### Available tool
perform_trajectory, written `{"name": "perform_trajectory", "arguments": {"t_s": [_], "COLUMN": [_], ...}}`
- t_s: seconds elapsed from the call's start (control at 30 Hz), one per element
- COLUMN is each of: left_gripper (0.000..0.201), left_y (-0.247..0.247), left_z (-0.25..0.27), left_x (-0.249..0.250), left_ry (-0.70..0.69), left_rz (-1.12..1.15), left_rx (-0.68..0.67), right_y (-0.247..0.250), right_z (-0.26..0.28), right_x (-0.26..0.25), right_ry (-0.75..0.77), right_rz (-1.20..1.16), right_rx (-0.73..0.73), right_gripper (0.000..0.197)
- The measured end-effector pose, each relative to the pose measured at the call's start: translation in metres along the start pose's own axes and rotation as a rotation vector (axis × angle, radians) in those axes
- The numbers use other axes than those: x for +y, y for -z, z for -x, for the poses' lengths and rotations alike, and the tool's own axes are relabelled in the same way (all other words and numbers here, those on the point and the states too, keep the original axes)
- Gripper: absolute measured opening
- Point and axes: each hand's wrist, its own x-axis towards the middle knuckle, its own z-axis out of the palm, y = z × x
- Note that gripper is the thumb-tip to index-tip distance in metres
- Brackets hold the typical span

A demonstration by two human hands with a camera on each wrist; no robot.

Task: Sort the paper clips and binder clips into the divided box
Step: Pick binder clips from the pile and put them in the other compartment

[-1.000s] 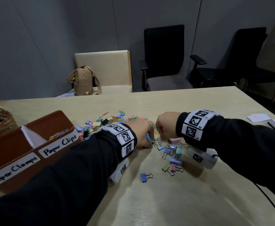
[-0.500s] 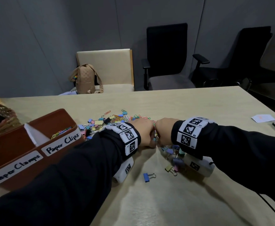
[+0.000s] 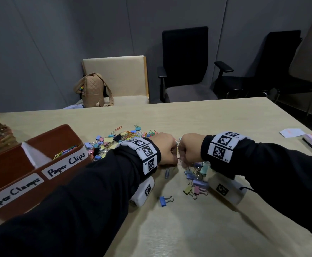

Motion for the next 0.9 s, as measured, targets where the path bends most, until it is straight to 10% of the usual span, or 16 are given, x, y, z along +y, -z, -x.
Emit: {"name": "perform_trajectory", "arguments": {"t_s": [0.3,0.53,0.63,0.8,0.9], "left_gripper": [0.010,0.022,0.041,0.060,0.050], "left_y": [0.015,0.014,0.018,0.018,0.015], "left_z": [0.050,0.065,0.053,0.027,0.021], "left_x": [-0.030,-0.040,-0.038,-0.030,-0.027], "left_ry": [0.039,0.146,0.107,0.026,0.045], "left_rz": [0.037,0.025,-0.034,-0.223,-0.226], "left_rx": [-0.016,-0.061,0.011,-0.109,-0.094], "right_y": [0.016,0.000,0.001,-0.003,-0.007], "right_z": [0.008,0.001,-0.001,-0.002,-0.011], "right_x": [0.021,0.007,-0.005,-0.019,-0.021], "right_ry": [-0.095,-0.038,0.003,0.026,0.039], "right_rz": [-0.261,-0.442,-0.253,0.158,0.167], "right_rx": [0.128,0.031,0.049,0.003,0.024], "right_gripper": [0.038,0.030,0.016,0.069,0.065]}}
